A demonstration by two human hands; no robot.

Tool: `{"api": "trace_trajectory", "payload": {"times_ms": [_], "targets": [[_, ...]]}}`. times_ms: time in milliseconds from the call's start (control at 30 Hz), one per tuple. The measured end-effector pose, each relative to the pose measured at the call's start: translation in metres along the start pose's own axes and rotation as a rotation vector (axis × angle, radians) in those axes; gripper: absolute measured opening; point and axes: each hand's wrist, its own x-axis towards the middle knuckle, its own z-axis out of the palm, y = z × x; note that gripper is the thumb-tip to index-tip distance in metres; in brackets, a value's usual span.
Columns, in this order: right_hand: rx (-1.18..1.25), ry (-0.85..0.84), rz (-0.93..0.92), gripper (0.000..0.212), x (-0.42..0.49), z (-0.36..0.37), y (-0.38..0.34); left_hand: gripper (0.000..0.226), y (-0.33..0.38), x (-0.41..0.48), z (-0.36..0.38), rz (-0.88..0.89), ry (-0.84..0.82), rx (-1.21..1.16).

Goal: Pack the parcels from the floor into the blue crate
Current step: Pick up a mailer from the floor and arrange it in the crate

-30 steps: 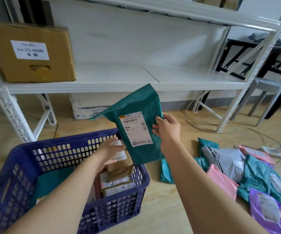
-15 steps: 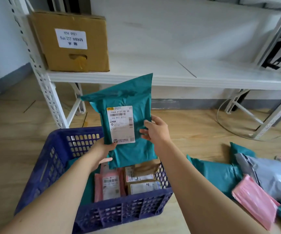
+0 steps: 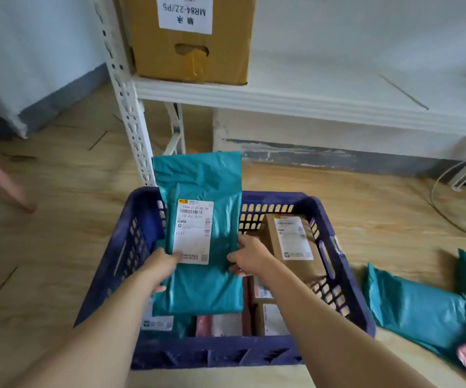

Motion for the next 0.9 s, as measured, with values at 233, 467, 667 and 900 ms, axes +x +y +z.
{"api": "trace_trajectory", "payload": {"times_ms": [233, 467, 667, 900], "targets": [[-0.110, -0.165, 0.099, 0.041, 0.039, 0.050, 0.022, 0.050, -0.039, 0.038, -0.002, -0.130, 0.011, 0.301], [-0.231, -0.293, 0.162, 0.045, 0.067, 0.088, 0.038, 0.058, -0.067, 0.070, -0.004, -0.294, 0.004, 0.491], [-0.498, -0.259, 0.083, 0.048, 0.077, 0.108, 0.047, 0.066, -0.078, 0.082, -0.001, -0.316, -0.052, 0.627], [-0.855, -0.290, 0.034, 0.032, 0.076, 0.111, 0.046, 0.062, -0.086, 0.087, 0.002, -0.269, -0.167, 0.907]]}}
